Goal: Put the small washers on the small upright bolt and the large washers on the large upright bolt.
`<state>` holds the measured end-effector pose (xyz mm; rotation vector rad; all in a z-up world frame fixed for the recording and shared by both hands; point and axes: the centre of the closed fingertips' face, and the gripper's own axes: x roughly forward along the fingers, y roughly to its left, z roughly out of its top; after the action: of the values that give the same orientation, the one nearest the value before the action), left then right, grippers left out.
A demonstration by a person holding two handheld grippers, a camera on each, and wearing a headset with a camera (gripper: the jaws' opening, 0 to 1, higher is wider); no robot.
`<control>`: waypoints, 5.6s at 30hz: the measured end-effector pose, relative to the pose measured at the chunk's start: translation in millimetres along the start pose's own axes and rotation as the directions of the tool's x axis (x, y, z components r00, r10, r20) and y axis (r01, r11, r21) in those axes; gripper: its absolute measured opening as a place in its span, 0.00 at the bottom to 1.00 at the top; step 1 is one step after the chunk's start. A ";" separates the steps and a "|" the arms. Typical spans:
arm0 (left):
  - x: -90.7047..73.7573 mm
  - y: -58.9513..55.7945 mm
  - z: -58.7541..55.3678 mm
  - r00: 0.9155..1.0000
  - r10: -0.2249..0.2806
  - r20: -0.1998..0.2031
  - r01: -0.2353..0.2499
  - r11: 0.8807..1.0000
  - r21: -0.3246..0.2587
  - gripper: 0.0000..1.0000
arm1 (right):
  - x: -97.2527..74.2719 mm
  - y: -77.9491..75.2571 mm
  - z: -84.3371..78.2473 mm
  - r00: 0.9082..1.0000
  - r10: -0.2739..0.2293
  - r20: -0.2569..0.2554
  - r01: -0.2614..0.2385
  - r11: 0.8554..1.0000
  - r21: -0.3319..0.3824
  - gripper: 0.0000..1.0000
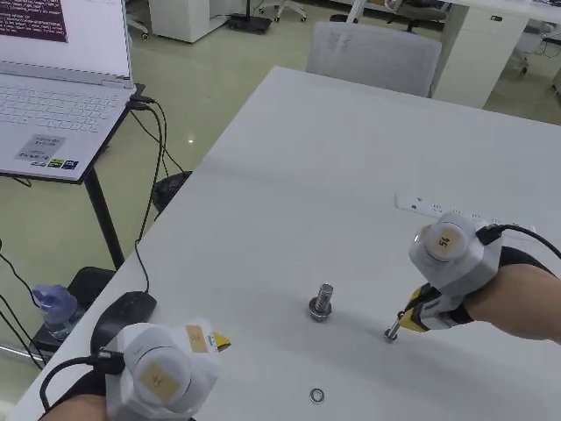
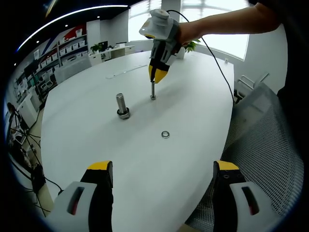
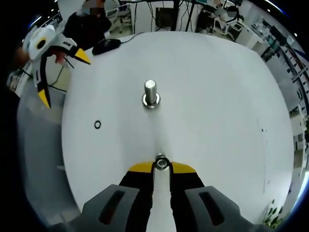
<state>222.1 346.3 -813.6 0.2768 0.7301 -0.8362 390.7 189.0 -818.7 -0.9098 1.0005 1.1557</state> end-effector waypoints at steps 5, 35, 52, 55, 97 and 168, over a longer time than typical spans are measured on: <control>-1.2 0.3 1.6 1.000 0.001 0.000 -0.001 1.000 0.001 0.85 | 4.2 0.0 -0.2 1.000 0.001 -0.009 -0.001 1.000 -0.011 0.12; -3.6 0.3 -11.6 1.000 0.007 -0.018 -0.007 1.000 -0.022 0.83 | 42.0 0.1 -12.4 0.996 0.027 -0.082 -0.031 0.998 -0.052 0.12; -3.1 -3.8 -13.9 1.000 -0.004 -0.019 0.003 1.000 -0.028 0.81 | 47.1 2.5 -15.7 0.996 0.028 -0.089 -0.033 0.998 -0.056 0.13; -3.0 -3.5 -14.2 1.000 -0.006 -0.019 0.005 1.000 -0.027 0.80 | 47.2 2.5 -15.7 0.995 0.029 -0.091 -0.034 0.998 -0.054 0.13; -3.8 -3.1 0.2 1.000 -0.008 0.018 0.008 1.000 -0.008 0.80 | 27.6 7.8 14.4 0.999 0.044 -0.014 -0.046 0.992 -0.113 0.33; -3.5 -3.7 -1.6 0.999 -0.008 0.032 0.009 1.000 -0.013 0.75 | 70.8 138.9 46.5 0.984 0.173 -0.030 -0.169 0.888 -0.429 0.21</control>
<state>217.0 346.7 -812.1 0.2480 0.7070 -0.8417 268.9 277.6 -880.3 -1.1791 0.8419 1.5693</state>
